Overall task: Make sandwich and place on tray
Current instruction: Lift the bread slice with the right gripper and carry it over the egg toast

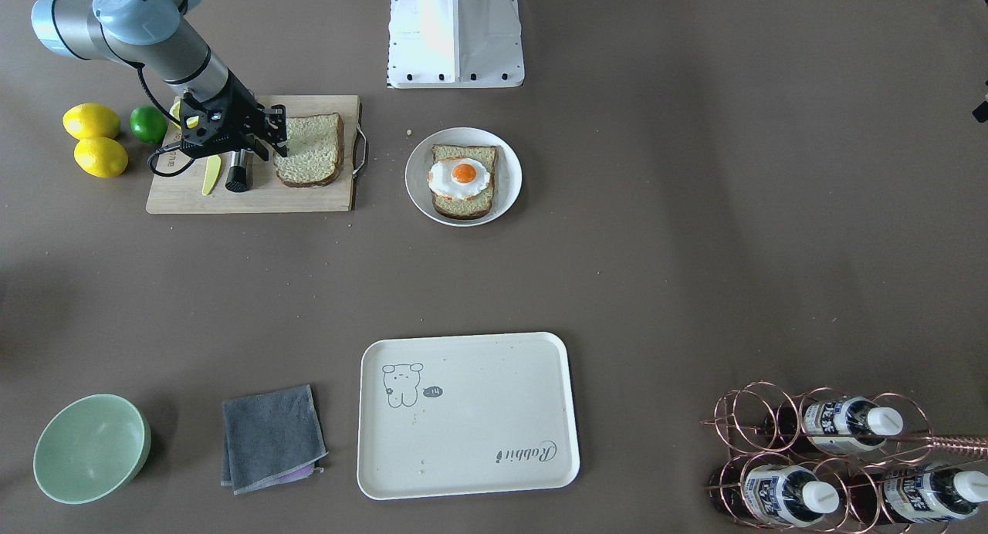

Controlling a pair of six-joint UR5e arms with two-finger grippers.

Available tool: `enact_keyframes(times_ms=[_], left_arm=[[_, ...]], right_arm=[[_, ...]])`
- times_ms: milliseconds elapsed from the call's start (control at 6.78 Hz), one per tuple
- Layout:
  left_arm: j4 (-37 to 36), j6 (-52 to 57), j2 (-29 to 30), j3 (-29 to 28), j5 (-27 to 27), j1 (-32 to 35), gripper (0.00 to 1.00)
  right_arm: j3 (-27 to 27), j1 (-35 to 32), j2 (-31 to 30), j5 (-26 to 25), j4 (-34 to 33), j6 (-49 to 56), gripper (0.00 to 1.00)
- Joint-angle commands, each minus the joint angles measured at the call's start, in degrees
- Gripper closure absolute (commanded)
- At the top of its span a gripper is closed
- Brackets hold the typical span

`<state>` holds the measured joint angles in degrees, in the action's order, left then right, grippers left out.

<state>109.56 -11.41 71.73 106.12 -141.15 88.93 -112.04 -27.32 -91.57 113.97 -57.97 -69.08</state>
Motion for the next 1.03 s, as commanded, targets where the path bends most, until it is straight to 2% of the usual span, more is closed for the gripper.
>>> enact_keyframes(times_ms=[0,148,443,738,885], left_arm=[[0.0,0.1,0.0,0.0,0.1,0.2,0.03],[0.0,0.1,0.0,0.0,0.1,0.3,0.03],[0.0,0.1,0.0,0.0,0.1,0.3,0.03],[0.0,0.1,0.0,0.0,0.1,0.3,0.03],[0.0,0.1,0.0,0.0,0.1,0.3,0.03]], right_arm=[[0.3,0.1,0.4,0.0,0.0,0.0,0.96],[-0.2,0.1,0.5,0.1,0.0,0.0,1.00],[-1.4,-2.1,1.0,2.1,0.0,0.0,1.00],[-2.0,-9.2,1.9,11.1,0.0,0.3,1.00],[-1.7,-9.9,3.9,12.1,0.1,-0.1,1.00]])
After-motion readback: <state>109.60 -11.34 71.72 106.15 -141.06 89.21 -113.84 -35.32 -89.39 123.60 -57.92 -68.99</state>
